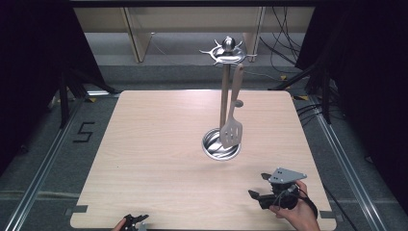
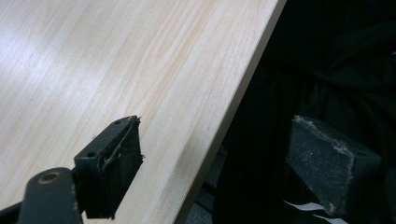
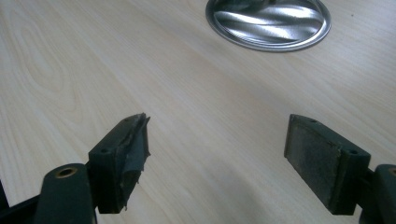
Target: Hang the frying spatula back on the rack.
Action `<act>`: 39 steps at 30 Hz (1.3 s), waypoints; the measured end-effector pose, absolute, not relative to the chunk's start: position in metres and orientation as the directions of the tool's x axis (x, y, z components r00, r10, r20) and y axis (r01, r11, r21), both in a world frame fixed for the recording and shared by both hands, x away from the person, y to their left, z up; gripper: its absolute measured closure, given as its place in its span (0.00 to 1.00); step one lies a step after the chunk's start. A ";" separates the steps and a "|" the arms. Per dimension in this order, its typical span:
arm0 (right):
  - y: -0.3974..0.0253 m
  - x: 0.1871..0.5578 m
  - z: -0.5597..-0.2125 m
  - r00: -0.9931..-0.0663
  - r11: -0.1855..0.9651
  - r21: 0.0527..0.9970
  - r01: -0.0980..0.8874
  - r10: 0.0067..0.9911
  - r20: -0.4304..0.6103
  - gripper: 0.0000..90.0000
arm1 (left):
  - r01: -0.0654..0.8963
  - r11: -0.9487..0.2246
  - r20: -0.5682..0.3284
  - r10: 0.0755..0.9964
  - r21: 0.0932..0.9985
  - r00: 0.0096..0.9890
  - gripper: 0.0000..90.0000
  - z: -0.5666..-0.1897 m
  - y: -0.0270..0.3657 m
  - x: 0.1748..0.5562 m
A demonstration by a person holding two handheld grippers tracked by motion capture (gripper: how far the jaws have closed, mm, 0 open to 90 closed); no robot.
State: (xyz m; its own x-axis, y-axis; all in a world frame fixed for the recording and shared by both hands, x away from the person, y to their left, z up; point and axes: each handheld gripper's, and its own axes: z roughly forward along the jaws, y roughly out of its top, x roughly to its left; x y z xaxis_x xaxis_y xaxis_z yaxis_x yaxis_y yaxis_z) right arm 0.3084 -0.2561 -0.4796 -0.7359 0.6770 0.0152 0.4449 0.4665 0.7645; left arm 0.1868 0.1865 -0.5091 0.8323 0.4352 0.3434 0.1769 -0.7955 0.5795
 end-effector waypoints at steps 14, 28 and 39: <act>-0.260 0.301 -0.485 -0.727 0.485 0.746 0.457 0.686 -0.001 0.22 | 0.179 -0.796 0.344 0.436 0.578 0.832 0.19 -0.509 0.187 0.187; -0.263 0.290 -0.491 -0.726 0.519 0.724 0.455 0.686 -0.036 0.20 | 0.179 -0.796 0.332 0.431 0.579 0.839 0.19 -0.510 0.186 0.188; -0.266 0.283 -0.496 -0.729 0.525 0.714 0.463 0.684 -0.031 0.20 | 0.179 -0.799 0.338 0.430 0.573 0.837 0.19 -0.511 0.186 0.188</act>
